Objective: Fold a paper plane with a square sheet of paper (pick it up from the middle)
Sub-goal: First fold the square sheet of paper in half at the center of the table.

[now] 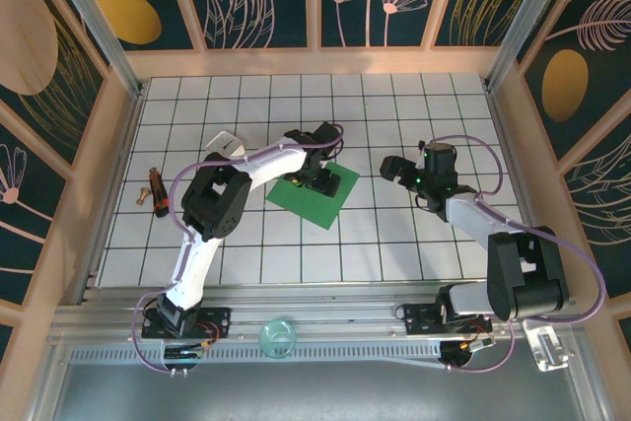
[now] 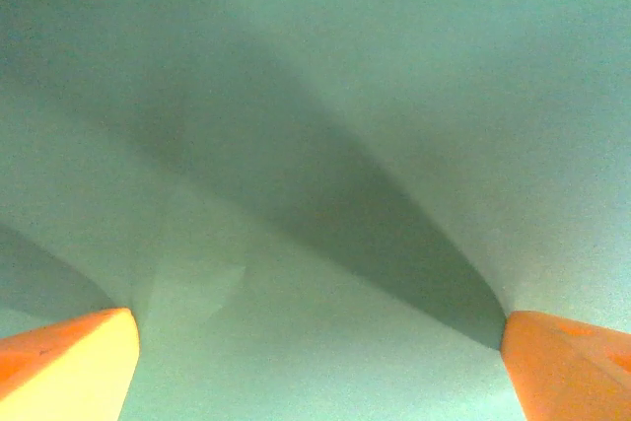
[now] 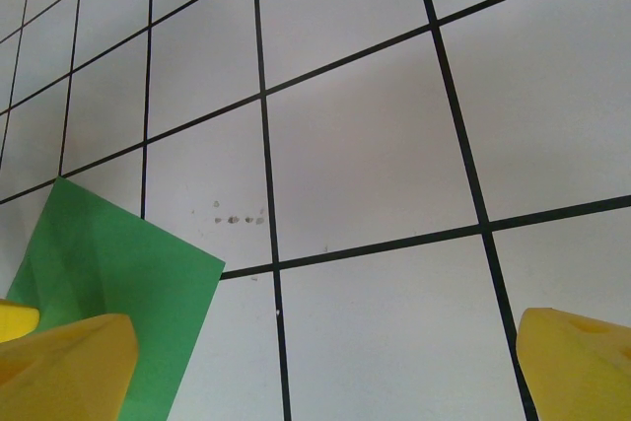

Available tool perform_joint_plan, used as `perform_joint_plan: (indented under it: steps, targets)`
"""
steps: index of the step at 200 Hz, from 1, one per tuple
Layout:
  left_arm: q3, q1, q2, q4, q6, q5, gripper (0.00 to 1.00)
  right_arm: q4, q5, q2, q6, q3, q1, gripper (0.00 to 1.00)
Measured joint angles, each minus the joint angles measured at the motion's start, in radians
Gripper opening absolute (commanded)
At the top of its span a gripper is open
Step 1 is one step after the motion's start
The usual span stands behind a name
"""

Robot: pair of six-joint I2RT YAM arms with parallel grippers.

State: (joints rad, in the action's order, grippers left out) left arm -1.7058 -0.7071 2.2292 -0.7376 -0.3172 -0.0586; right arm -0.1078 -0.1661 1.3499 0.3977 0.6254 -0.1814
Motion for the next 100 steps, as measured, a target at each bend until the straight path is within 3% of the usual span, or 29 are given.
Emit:
perform_joint_plan:
  steps: [100]
  targets:
    - [0.025, -0.001, -0.014, 0.029, 0.003, 0.007, 0.77, 0.000, 0.000, -0.001, 0.000, 0.000, 0.006, 0.99]
